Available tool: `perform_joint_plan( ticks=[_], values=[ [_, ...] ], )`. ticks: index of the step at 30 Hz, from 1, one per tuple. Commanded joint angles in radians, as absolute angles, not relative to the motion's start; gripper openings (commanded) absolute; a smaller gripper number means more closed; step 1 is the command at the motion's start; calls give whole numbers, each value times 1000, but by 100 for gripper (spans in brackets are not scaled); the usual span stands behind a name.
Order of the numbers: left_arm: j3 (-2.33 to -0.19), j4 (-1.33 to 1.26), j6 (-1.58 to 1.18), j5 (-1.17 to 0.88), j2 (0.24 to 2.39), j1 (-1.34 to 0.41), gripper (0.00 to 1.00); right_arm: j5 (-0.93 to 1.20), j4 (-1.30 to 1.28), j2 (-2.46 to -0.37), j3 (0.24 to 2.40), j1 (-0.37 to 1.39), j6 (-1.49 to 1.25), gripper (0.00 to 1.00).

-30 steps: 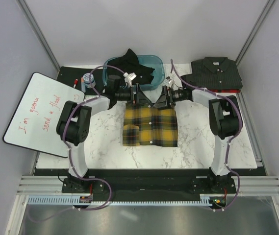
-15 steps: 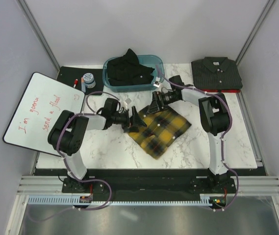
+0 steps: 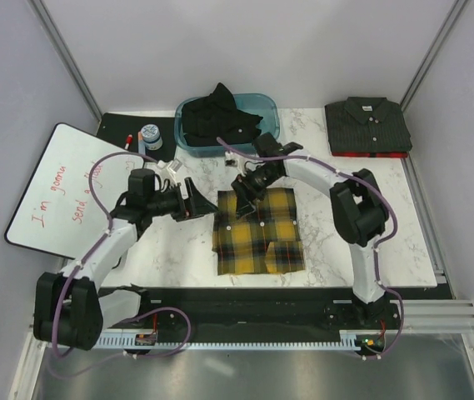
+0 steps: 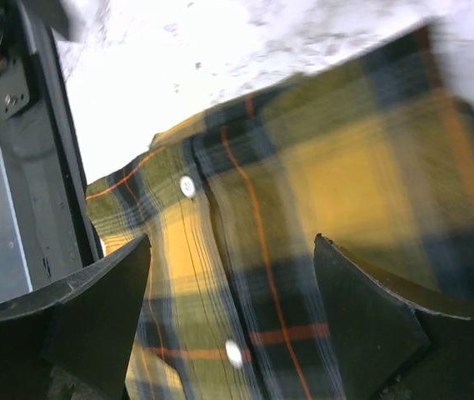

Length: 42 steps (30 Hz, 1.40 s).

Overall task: Fold and stack the long sleeve shirts
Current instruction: Fold the shirt

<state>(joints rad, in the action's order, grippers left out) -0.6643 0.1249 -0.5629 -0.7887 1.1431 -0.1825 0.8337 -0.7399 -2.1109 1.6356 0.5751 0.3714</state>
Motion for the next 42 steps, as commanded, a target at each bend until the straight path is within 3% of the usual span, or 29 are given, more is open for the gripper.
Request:
perform_joint_plan(
  ticks=[1, 4, 10, 13, 23, 28, 42],
  values=[
    [-689, 270, -425, -658, 1279, -175, 88, 761, -767, -1950, 1651, 534, 322, 86],
    [-667, 227, -405, -684, 1330, -172, 86, 692, -782, -1904, 1593, 532, 299, 78],
    [-652, 149, -333, -744, 1431, -172, 77, 690, -711, -1867, 1488, 549, 211, 48],
    [-638, 91, -353, -764, 1492, -170, 73, 716, -611, -1873, 1460, 580, 125, 41],
    [-609, -109, -448, -850, 1661, -156, 72, 718, -396, -2046, 1428, 630, -103, 33],
    [-586, -204, -495, -881, 1723, -156, 66, 658, -394, -2163, 1450, 630, -120, 31],
    [-587, -302, -561, -877, 1847, -158, 58, 641, -397, -2203, 1456, 629, -129, 30]
  ],
)
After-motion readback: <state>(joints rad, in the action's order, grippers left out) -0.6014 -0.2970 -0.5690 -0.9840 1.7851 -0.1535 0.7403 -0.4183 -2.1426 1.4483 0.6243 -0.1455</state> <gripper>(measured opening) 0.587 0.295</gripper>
